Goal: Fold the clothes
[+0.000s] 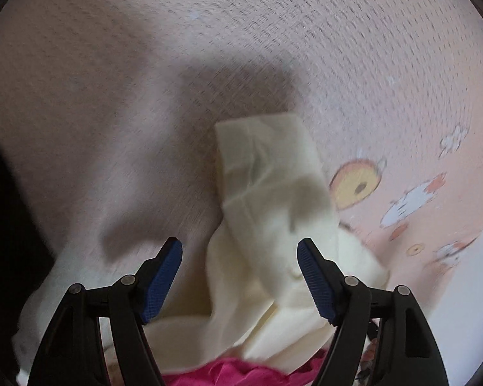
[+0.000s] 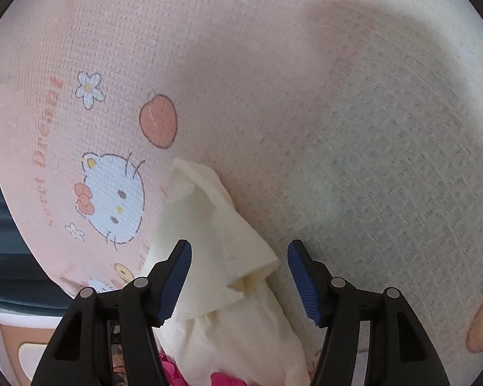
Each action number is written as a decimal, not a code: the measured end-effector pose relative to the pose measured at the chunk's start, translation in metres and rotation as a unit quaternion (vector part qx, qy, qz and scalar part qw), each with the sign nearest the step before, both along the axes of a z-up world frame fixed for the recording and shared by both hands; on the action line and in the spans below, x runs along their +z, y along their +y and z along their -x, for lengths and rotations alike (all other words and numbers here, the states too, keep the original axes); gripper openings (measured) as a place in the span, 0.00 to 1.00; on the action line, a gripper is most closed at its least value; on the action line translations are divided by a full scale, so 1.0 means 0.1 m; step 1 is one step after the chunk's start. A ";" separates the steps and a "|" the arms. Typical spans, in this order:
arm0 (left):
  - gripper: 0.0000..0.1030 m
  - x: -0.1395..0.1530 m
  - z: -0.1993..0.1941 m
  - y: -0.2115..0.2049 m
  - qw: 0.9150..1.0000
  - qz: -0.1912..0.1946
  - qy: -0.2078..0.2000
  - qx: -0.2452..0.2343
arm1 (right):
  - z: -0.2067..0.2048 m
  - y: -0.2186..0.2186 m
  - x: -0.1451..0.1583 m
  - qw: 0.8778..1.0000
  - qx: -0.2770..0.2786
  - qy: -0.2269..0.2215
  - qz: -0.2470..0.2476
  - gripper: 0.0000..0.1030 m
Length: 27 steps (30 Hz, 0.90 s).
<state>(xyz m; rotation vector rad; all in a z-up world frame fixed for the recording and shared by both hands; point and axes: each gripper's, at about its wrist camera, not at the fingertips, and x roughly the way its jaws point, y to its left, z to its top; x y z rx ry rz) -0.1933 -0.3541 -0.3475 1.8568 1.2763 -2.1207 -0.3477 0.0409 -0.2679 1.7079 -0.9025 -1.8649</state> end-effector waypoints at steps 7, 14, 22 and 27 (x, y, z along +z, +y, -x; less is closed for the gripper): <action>0.70 -0.07 0.16 -0.01 0.997 0.004 0.060 0.041 | -0.05 -0.13 0.02 0.999 0.024 0.024 -0.002 0.60; 0.34 -0.08 0.24 0.21 0.997 0.039 0.060 0.032 | -0.08 -0.20 0.00 0.999 0.043 0.028 -0.013 0.25; 0.14 0.13 0.25 0.13 0.996 0.009 0.058 0.074 | -0.06 -0.23 0.24 0.997 0.036 0.058 0.028 0.04; 0.14 0.48 0.47 0.08 0.993 0.012 0.086 0.077 | 0.24 -0.09 0.66 0.993 -0.019 0.096 0.068 0.04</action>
